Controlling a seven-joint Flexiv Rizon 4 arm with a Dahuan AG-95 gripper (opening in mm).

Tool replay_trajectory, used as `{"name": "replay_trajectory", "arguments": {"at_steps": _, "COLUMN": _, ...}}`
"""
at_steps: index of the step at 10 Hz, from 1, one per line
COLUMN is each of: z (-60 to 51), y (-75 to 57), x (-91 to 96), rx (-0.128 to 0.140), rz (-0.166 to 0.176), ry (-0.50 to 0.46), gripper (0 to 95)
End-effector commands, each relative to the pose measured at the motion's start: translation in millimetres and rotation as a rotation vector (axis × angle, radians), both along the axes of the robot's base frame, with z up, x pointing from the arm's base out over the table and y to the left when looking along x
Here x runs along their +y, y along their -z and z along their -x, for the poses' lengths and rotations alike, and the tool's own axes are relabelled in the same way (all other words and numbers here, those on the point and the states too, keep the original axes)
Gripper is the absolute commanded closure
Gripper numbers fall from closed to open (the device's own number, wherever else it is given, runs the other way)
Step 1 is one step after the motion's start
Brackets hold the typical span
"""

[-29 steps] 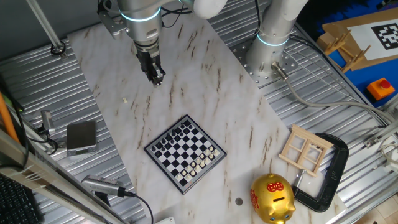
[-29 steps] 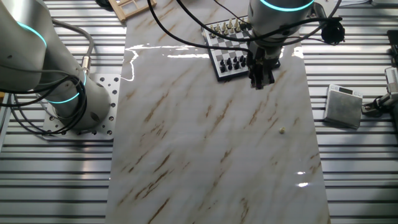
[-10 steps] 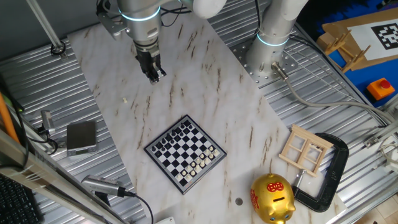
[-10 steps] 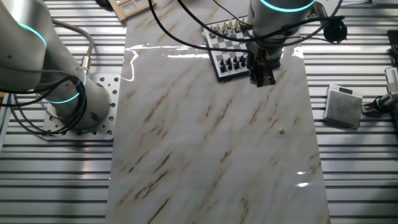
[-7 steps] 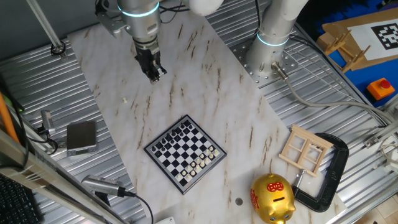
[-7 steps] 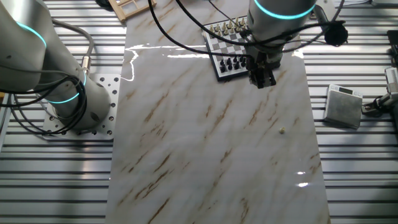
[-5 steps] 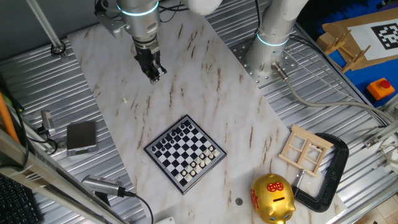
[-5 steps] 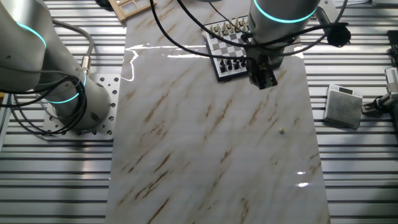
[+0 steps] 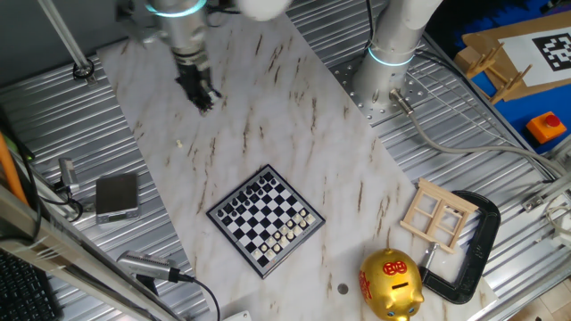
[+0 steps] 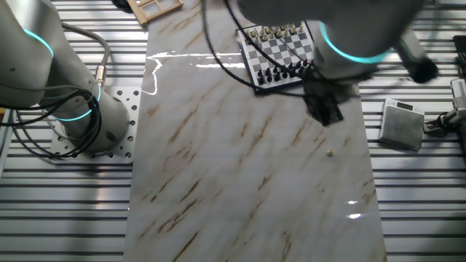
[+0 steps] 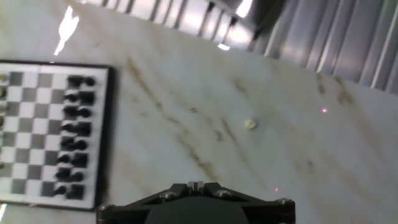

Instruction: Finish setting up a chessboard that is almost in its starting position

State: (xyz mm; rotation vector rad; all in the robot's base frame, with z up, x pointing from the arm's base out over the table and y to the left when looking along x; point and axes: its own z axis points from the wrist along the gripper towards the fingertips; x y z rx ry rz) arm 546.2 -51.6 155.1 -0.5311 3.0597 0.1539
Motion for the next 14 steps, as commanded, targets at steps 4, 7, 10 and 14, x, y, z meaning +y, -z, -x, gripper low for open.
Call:
{"name": "replay_trajectory", "arguments": {"at_steps": 4, "z": -45.8, "y": 31.6, "x": -28.1, "rx": -0.001, "rz": -0.008, "ry": -0.072, "gripper": 95.0}}
{"name": "replay_trajectory", "arguments": {"at_steps": 7, "z": -47.6, "y": 30.4, "x": -28.2, "rx": -0.003, "rz": 0.026, "ry": -0.101, "gripper": 95.0}}
{"name": "replay_trajectory", "arguments": {"at_steps": 10, "z": -46.5, "y": 26.0, "x": -28.0, "rx": 0.008, "rz": 0.079, "ry": -0.129, "gripper": 95.0}}
{"name": "replay_trajectory", "arguments": {"at_steps": 14, "z": -46.5, "y": 26.0, "x": -28.0, "rx": 0.007, "rz": 0.089, "ry": -0.143, "gripper": 95.0}}
